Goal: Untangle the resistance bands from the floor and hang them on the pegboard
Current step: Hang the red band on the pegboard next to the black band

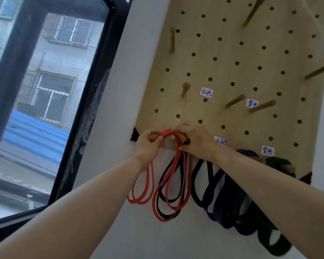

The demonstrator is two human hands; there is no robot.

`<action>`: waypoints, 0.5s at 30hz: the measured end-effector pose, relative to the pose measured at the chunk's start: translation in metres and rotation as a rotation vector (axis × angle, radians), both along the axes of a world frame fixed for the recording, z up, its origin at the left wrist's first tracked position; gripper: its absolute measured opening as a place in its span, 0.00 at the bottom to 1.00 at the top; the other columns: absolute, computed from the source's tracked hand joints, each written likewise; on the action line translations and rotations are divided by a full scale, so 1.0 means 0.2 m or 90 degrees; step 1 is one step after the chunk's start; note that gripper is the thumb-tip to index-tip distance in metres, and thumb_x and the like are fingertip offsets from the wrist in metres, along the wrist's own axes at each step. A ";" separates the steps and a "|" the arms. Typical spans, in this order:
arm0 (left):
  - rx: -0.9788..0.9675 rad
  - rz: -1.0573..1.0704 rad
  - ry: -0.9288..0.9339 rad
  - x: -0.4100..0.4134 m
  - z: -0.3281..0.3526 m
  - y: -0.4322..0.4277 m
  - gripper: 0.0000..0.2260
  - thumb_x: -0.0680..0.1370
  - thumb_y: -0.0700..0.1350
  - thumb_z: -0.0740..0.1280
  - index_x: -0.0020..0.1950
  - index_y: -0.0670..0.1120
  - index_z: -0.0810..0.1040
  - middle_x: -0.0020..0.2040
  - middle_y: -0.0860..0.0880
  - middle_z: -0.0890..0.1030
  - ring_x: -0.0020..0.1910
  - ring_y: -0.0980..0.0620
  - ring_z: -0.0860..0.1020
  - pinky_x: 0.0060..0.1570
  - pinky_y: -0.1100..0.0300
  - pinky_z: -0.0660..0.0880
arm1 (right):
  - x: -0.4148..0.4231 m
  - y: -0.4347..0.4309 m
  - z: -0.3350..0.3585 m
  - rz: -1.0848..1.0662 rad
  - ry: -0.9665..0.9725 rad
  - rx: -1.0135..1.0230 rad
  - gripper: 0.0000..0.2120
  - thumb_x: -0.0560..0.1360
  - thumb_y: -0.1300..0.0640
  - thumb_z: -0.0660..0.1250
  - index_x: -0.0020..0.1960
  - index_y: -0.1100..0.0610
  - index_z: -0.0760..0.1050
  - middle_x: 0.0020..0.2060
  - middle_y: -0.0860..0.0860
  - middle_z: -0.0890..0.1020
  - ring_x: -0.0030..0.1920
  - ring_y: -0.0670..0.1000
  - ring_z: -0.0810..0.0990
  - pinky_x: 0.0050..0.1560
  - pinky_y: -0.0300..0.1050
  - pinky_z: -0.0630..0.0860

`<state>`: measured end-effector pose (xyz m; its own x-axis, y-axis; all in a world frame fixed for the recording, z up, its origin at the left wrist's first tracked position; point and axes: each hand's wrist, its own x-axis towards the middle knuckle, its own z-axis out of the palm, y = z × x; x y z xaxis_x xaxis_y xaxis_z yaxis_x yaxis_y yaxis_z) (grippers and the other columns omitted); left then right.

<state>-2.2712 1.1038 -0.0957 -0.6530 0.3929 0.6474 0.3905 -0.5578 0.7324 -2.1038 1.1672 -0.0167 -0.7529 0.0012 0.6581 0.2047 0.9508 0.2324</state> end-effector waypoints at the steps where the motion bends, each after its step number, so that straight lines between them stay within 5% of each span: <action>1: -0.003 0.015 0.008 0.00 0.00 0.00 0.06 0.80 0.42 0.69 0.49 0.55 0.79 0.50 0.50 0.84 0.51 0.52 0.82 0.53 0.59 0.79 | 0.00 0.00 0.00 -0.014 -0.010 0.001 0.27 0.67 0.62 0.78 0.65 0.52 0.78 0.54 0.49 0.79 0.55 0.50 0.77 0.57 0.48 0.74; 4: -0.039 0.074 0.045 -0.03 0.00 0.00 0.04 0.79 0.45 0.71 0.48 0.55 0.80 0.48 0.53 0.83 0.50 0.55 0.81 0.46 0.64 0.76 | -0.02 0.00 0.01 -0.066 -0.031 0.006 0.28 0.68 0.60 0.78 0.67 0.50 0.77 0.56 0.49 0.80 0.58 0.51 0.76 0.60 0.48 0.72; 7: -0.068 0.111 0.095 -0.04 -0.04 0.00 0.03 0.78 0.46 0.72 0.51 0.52 0.82 0.49 0.55 0.83 0.51 0.56 0.81 0.52 0.61 0.78 | -0.03 0.00 0.00 -0.096 -0.025 0.005 0.29 0.69 0.59 0.78 0.68 0.46 0.75 0.60 0.47 0.80 0.61 0.52 0.73 0.63 0.49 0.71; 15: -0.111 0.192 0.206 0.02 -0.09 -0.14 0.08 0.77 0.48 0.71 0.51 0.61 0.78 0.52 0.59 0.78 0.48 0.63 0.77 0.46 0.63 0.75 | -0.02 -0.05 -0.02 -0.213 0.013 -0.002 0.19 0.70 0.49 0.75 0.60 0.48 0.77 0.50 0.50 0.77 0.60 0.56 0.71 0.52 0.46 0.66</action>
<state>-2.2676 1.0765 -0.1129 -0.5301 0.3381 0.7776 0.7399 -0.2635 0.6189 -2.1080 1.1571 -0.0199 -0.6972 0.2479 0.6726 0.5103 0.8306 0.2228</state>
